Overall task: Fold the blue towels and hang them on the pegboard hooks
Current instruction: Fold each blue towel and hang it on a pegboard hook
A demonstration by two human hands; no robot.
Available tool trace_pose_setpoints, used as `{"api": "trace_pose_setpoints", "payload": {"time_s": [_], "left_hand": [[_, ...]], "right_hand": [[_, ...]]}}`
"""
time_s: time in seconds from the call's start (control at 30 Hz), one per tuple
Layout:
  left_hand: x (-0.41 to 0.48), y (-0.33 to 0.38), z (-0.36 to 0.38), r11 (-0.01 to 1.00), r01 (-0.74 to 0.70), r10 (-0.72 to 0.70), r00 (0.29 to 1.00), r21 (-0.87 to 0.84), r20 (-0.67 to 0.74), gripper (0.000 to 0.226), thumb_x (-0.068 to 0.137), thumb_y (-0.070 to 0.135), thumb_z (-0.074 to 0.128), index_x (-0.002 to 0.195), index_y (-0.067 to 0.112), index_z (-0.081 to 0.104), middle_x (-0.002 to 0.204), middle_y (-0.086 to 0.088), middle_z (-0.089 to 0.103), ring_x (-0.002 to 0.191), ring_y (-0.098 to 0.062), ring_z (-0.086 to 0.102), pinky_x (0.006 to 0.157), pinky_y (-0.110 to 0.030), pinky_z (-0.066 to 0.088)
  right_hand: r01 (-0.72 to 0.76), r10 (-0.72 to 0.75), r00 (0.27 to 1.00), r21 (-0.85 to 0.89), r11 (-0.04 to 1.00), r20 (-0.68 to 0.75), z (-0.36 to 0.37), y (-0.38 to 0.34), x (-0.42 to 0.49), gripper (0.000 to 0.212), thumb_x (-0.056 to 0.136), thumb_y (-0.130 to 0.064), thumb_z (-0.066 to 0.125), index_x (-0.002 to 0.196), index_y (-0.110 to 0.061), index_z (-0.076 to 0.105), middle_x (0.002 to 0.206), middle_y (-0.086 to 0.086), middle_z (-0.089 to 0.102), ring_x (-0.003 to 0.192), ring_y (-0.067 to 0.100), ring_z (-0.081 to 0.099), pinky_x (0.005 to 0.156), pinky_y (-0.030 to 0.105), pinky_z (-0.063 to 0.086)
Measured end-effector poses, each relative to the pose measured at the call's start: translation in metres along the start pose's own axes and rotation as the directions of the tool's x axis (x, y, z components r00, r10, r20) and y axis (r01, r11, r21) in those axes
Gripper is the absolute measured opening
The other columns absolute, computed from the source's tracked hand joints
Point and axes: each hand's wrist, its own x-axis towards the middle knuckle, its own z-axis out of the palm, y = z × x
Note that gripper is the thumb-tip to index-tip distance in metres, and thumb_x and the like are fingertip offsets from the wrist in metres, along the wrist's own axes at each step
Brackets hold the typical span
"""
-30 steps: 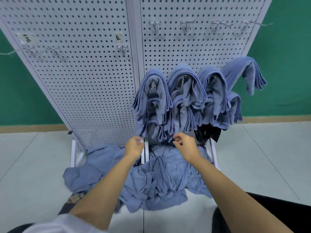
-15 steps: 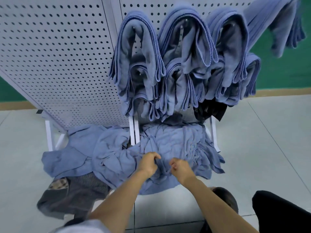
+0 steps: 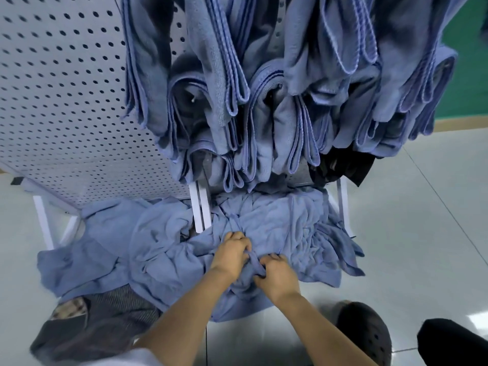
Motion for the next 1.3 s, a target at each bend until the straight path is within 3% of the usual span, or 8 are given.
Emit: {"api": "trace_pose_setpoints", "payload": {"time_s": [0.17,0.33,0.53,0.73,0.87,1.0,1.17,1.3], "left_hand": [[-0.007,0.006,-0.036,0.985,-0.003,-0.016,0.994,-0.175,-0.108,0.009,0.09,0.012,0.057,0.091,0.021,0.057,0.08,0.013,0.05,0.097,-0.016,0.043,0.085,-0.029,0.039],[-0.03,0.03,-0.091,0.883,-0.043,-0.018,0.992,-0.468,-0.125,0.026,0.093,0.007,0.054,0.08,0.028,0.045,0.091,-0.009,0.057,0.084,-0.021,0.051,0.077,-0.022,0.041],[-0.072,0.074,-0.17,0.758,-0.081,-0.033,0.986,-0.647,-0.162,0.022,0.096,0.008,0.05,0.079,0.018,0.041,0.062,0.003,0.029,0.056,-0.01,0.027,0.055,-0.024,0.024],[-0.122,0.127,-0.25,0.678,-0.142,0.047,0.987,-0.721,-0.151,0.016,0.086,0.028,0.069,0.076,0.019,0.061,0.066,0.01,0.057,0.064,-0.006,0.052,0.064,-0.02,0.038],[-0.155,0.157,-0.28,0.751,-0.018,0.063,0.997,-0.66,0.045,0.047,0.08,0.036,0.074,0.053,0.021,0.04,0.052,0.004,0.042,0.047,-0.008,0.042,0.052,-0.019,0.03],[-0.177,0.173,-0.293,0.468,0.004,0.088,0.995,-0.884,0.051,0.02,0.079,0.022,0.072,0.09,0.006,0.069,0.093,-0.015,0.069,0.083,-0.023,0.066,0.083,-0.036,0.051],[-0.192,0.175,-0.302,0.54,0.125,0.052,0.982,-0.832,0.181,0.044,0.084,0.023,0.072,0.122,0.002,0.06,0.118,-0.016,0.067,0.112,-0.031,0.063,0.099,-0.043,0.049],[-0.195,0.164,-0.319,0.169,0.008,0.001,1.0,-0.986,0.008,0.031,0.092,0.019,0.06,0.117,0.0,0.063,0.116,-0.017,0.066,0.107,-0.027,0.063,0.1,-0.039,0.048]], "right_hand": [[-0.007,0.011,0.998,0.081,0.997,-0.059,-0.032,-0.013,-0.006,0.011,0.096,-0.026,0.044,0.094,-0.018,0.051,0.08,0.003,0.052,0.093,0.027,0.055,0.065,0.032,0.04],[0.084,-0.081,0.992,0.03,0.996,-0.092,-0.096,-0.02,-0.018,0.02,0.094,-0.028,0.051,0.077,-0.02,0.044,0.078,0.006,0.053,0.081,0.025,0.05,0.055,0.03,0.036],[0.214,-0.185,0.964,0.145,0.966,-0.19,-0.188,-0.041,-0.057,0.014,0.095,-0.023,0.057,0.093,-0.009,0.056,0.069,0.0,0.047,0.067,0.02,0.047,0.06,0.033,0.036],[0.439,-0.316,0.823,0.177,0.881,-0.471,-0.283,-0.088,-0.105,0.009,0.091,-0.009,0.057,0.085,-0.003,0.06,0.07,0.009,0.051,0.067,0.019,0.042,0.057,0.027,0.029],[0.591,-0.407,0.729,0.206,0.78,-0.55,-0.324,-0.133,-0.138,0.011,0.091,-0.004,0.056,0.095,-0.002,0.066,0.069,-0.005,0.054,0.066,0.012,0.047,0.063,0.022,0.039],[0.685,-0.462,0.699,0.326,0.651,-0.546,-0.344,-0.178,-0.167,0.015,0.093,-0.001,0.053,0.099,-0.002,0.067,0.071,0.0,0.058,0.067,0.013,0.053,0.07,0.031,0.049],[0.7,-0.487,0.714,0.515,0.494,-0.503,-0.346,-0.206,-0.182,0.023,0.093,0.002,0.053,0.108,-0.009,0.066,0.088,-0.002,0.06,0.074,0.009,0.06,0.07,0.016,0.054],[0.634,-0.376,0.772,0.658,0.407,-0.512,-0.337,-0.192,-0.176,0.026,0.096,-0.006,0.052,0.12,-0.01,0.059,0.113,0.005,0.06,0.084,0.014,0.065,0.072,0.018,0.056]]}}
